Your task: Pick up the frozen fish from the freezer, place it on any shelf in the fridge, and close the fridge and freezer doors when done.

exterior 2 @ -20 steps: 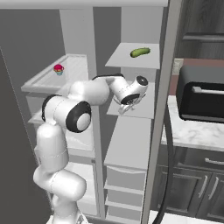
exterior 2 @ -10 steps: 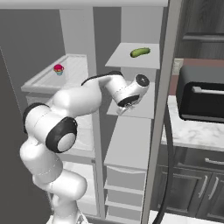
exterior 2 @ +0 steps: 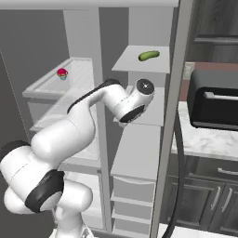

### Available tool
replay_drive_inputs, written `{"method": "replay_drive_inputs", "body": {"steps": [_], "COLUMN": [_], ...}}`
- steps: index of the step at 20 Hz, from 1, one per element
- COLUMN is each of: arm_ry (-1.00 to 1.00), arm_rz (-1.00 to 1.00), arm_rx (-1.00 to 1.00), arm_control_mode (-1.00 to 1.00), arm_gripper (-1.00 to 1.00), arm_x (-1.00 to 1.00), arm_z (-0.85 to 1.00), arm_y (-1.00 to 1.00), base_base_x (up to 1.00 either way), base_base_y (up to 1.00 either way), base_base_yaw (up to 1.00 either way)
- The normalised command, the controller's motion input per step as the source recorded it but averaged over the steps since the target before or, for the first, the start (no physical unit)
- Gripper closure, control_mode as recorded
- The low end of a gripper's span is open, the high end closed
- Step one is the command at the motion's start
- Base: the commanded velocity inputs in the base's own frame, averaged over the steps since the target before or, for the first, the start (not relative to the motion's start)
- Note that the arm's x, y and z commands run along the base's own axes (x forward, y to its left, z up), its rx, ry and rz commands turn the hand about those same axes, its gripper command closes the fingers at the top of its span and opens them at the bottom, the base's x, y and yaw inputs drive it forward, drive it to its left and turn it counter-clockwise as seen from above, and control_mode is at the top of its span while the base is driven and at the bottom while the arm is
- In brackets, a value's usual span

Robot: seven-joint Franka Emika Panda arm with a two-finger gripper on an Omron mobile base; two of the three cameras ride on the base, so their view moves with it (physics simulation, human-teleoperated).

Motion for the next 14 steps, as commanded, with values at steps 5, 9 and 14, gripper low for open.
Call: {"method": "replay_drive_inputs", "body": {"steps": [5, 9, 14], "arm_ry": [0.00, 0.00, -0.02], "arm_rz": [0.00, 0.00, 0.00], "arm_rx": [-0.11, -0.11, -0.13], "arm_control_mode": [-1.00, -1.00, -1.00], "arm_gripper": [1.00, 1.00, 1.00], "arm_x": [-0.69, -0.45, -0.16], "arm_z": [0.29, 0.35, 0.39], "arm_y": [0.64, 0.89, 0.96], "base_base_x": [0.00, 0.00, 0.00], "base_base_y": [0.00, 0.00, 0.00], "base_base_yaw": [0.00, 0.00, 0.00]}}
